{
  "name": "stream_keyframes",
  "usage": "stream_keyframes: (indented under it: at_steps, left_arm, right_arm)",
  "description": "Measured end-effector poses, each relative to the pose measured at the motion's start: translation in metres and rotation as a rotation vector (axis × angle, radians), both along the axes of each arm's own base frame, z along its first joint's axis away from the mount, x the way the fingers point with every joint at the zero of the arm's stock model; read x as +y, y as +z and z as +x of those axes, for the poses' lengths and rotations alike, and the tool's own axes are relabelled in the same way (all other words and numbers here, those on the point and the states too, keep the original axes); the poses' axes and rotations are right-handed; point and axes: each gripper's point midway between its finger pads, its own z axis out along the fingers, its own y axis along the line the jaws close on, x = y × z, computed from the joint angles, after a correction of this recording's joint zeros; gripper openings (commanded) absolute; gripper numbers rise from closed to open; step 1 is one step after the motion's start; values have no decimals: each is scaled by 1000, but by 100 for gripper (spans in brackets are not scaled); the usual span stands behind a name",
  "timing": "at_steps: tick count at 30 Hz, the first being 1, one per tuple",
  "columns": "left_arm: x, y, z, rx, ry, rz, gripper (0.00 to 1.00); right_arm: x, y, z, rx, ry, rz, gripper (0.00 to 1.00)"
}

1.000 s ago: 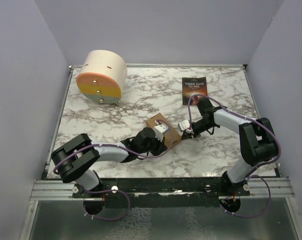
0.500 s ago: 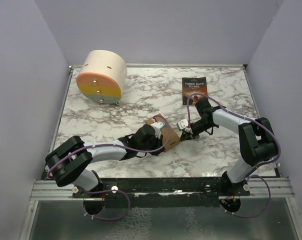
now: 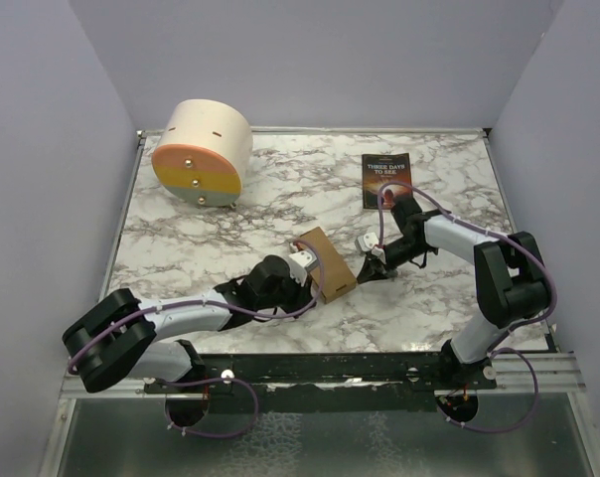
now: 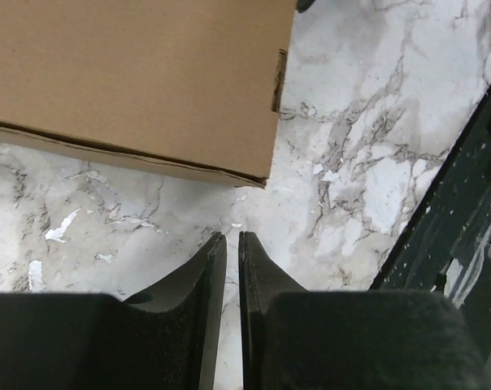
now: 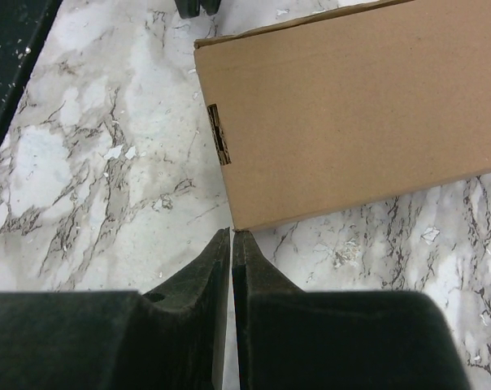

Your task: Fold the paper box

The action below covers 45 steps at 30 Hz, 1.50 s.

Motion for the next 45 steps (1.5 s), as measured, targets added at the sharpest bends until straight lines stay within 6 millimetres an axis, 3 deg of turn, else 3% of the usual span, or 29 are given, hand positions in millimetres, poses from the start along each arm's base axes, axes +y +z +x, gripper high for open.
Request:
stream_keyframes:
  at_steps: [12,30,32,39,45]
  left_arm:
    - [-27,3,1,-1,-103,-43,6]
    - [-32,1,0,38,-120,-16,0]
    - [-33,0,-1,46,-123,-15,2]
    - [-33,1,-1,47,-121,-24,24]
    - [-15,30,5,-40,-68,-112,31]
  right_arm:
    - [1,-1,0,14,-5,1,6]
    - [8,-3,3,-27,17,1,5]
    - [9,-3,4,-36,19,2,7]
    - [10,-1,7,-18,-3,-9,28]
    - [-7,5,18,14,-96,-5,45]
